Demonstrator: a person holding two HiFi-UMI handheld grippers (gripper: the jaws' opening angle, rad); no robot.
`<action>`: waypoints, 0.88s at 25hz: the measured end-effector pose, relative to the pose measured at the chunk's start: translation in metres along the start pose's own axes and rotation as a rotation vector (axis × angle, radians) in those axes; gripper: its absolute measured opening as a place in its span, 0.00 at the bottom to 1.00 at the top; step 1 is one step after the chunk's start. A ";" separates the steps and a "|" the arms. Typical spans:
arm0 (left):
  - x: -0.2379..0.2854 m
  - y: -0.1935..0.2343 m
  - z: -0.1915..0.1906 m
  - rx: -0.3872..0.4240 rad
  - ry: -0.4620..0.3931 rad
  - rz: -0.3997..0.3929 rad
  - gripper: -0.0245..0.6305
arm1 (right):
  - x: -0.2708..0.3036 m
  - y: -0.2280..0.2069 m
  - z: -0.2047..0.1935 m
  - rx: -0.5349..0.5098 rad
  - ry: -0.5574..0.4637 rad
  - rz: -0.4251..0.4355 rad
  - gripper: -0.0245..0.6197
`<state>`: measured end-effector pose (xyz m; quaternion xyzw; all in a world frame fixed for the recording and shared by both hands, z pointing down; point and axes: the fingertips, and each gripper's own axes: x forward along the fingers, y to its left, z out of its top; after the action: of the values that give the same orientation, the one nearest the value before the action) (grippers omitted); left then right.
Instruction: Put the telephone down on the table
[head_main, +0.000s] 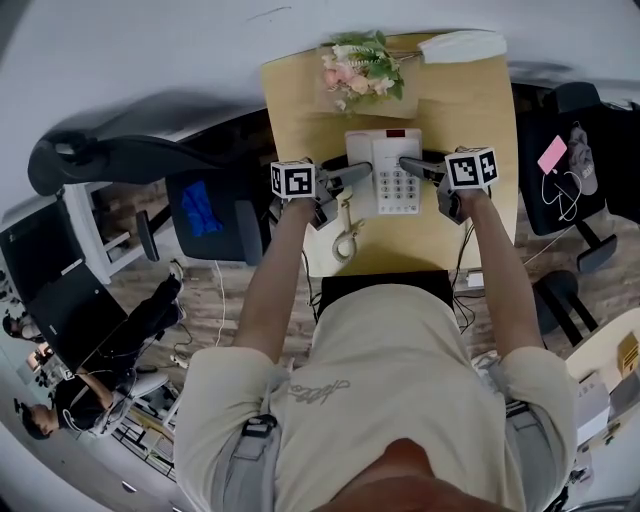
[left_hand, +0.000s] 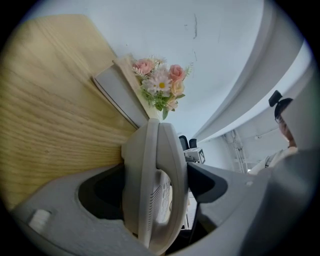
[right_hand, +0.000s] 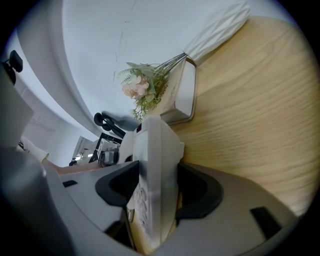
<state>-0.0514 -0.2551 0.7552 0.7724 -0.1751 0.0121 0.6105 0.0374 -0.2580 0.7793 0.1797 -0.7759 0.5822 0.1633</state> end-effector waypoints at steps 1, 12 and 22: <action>0.000 0.000 0.000 -0.004 0.000 -0.001 0.62 | 0.001 -0.001 0.000 0.004 0.001 0.001 0.40; -0.002 -0.001 0.001 0.025 -0.021 0.033 0.62 | -0.006 0.002 0.006 -0.117 -0.011 -0.166 0.41; -0.033 -0.028 0.015 0.112 -0.144 0.088 0.62 | -0.047 0.034 0.002 -0.140 -0.139 -0.254 0.41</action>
<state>-0.0772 -0.2555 0.7171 0.7958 -0.2516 -0.0069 0.5508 0.0626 -0.2474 0.7282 0.3042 -0.7951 0.4876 0.1937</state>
